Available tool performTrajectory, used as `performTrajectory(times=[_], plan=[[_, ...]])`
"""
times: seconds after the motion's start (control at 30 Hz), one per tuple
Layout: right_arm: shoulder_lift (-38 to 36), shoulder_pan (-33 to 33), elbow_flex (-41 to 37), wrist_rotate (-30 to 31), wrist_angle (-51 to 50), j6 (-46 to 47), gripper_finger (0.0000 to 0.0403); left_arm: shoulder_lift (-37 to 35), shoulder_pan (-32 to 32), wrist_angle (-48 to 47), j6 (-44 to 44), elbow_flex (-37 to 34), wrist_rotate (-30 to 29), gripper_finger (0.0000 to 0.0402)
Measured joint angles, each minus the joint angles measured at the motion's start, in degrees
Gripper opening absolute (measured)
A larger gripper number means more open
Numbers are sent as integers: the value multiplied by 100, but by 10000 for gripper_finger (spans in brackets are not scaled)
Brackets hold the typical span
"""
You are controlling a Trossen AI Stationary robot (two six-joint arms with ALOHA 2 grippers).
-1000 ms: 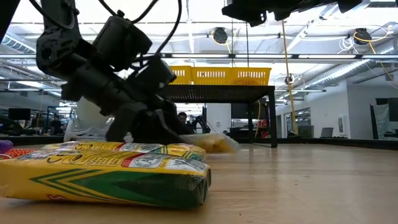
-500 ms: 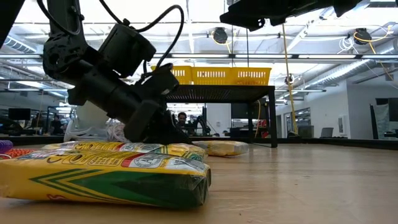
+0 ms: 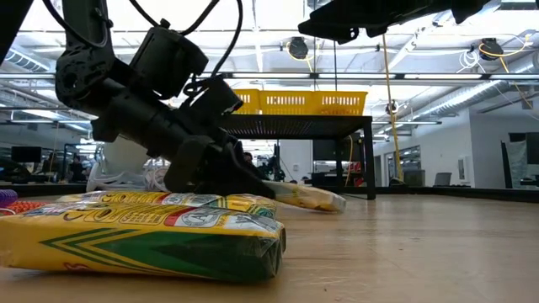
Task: Pick & Place Office Desk Supplies
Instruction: Put the crayons box into the middle yellow bin on the shelf
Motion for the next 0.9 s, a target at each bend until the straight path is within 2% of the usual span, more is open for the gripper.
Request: performTrajectory(times=[0.33,0.53,0.73,0.9], plan=[[0,0,0,0,0,2,215,-2,22,-290,-111,207,284,196],[0,0,0,0,-152,189,215,-5,22,-472,-114,208,282,133],[0,0,0,-2,-738,860,215,-141,22,-470,-133,208,304,75],[2,0,-7,0,-1299,970,215,-418,22,-361,-200,212,706,43]])
